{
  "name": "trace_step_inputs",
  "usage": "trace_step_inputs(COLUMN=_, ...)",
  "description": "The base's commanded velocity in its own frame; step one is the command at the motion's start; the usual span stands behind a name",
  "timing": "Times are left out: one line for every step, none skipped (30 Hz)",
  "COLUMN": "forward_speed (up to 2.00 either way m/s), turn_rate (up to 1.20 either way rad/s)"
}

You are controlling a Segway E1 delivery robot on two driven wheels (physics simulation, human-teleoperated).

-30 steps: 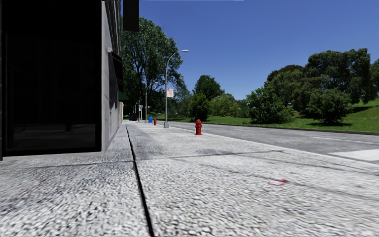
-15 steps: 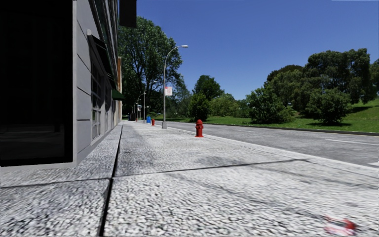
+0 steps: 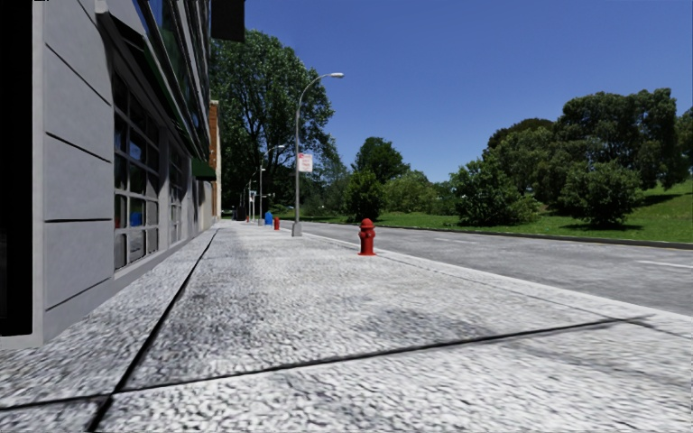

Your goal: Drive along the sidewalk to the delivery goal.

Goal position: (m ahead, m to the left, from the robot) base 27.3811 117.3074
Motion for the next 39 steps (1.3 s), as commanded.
trace_step_inputs(forward_speed=2.0, turn_rate=0.14)
trace_step_inputs(forward_speed=2.0, turn_rate=0.2)
trace_step_inputs(forward_speed=2.0, turn_rate=0.26)
trace_step_inputs(forward_speed=2.0, turn_rate=0.28)
trace_step_inputs(forward_speed=2.0, turn_rate=0.28)
trace_step_inputs(forward_speed=2.0, turn_rate=0.29)
trace_step_inputs(forward_speed=2.0, turn_rate=0.29)
trace_step_inputs(forward_speed=2.0, turn_rate=0.29)
trace_step_inputs(forward_speed=2.0, turn_rate=0.29)
trace_step_inputs(forward_speed=2.0, turn_rate=0.29)
trace_step_inputs(forward_speed=2.0, turn_rate=0.29)
trace_step_inputs(forward_speed=2.0, turn_rate=0.29)
trace_step_inputs(forward_speed=2.0, turn_rate=0.29)
trace_step_inputs(forward_speed=2.0, turn_rate=0.3)
trace_step_inputs(forward_speed=2.0, turn_rate=0.3)
trace_step_inputs(forward_speed=2.0, turn_rate=0.31)
trace_step_inputs(forward_speed=2.0, turn_rate=0.31)
trace_step_inputs(forward_speed=2.0, turn_rate=0.31)
trace_step_inputs(forward_speed=2.0, turn_rate=0.31)
trace_step_inputs(forward_speed=2.0, turn_rate=0.31)
trace_step_inputs(forward_speed=2.0, turn_rate=0.31)
trace_step_inputs(forward_speed=2.0, turn_rate=0.31)
trace_step_inputs(forward_speed=2.0, turn_rate=0.31)
trace_step_inputs(forward_speed=2.0, turn_rate=0.31)
trace_step_inputs(forward_speed=2.0, turn_rate=0.31)
trace_step_inputs(forward_speed=2.0, turn_rate=0.31)
trace_step_inputs(forward_speed=2.0, turn_rate=0.31)
trace_step_inputs(forward_speed=2.0, turn_rate=0.31)
trace_step_inputs(forward_speed=2.0, turn_rate=0.31)
trace_step_inputs(forward_speed=2.0, turn_rate=0.31)
trace_step_inputs(forward_speed=2.0, turn_rate=0.31)
trace_step_inputs(forward_speed=2.0, turn_rate=0.31)
trace_step_inputs(forward_speed=2.0, turn_rate=0.31)
trace_step_inputs(forward_speed=2.0, turn_rate=0.31)
trace_step_inputs(forward_speed=2.0, turn_rate=0.31)
trace_step_inputs(forward_speed=2.0, turn_rate=0.31)
trace_step_inputs(forward_speed=2.0, turn_rate=0.31)
trace_step_inputs(forward_speed=2.0, turn_rate=0.31)
trace_step_inputs(forward_speed=2.0, turn_rate=0.31)
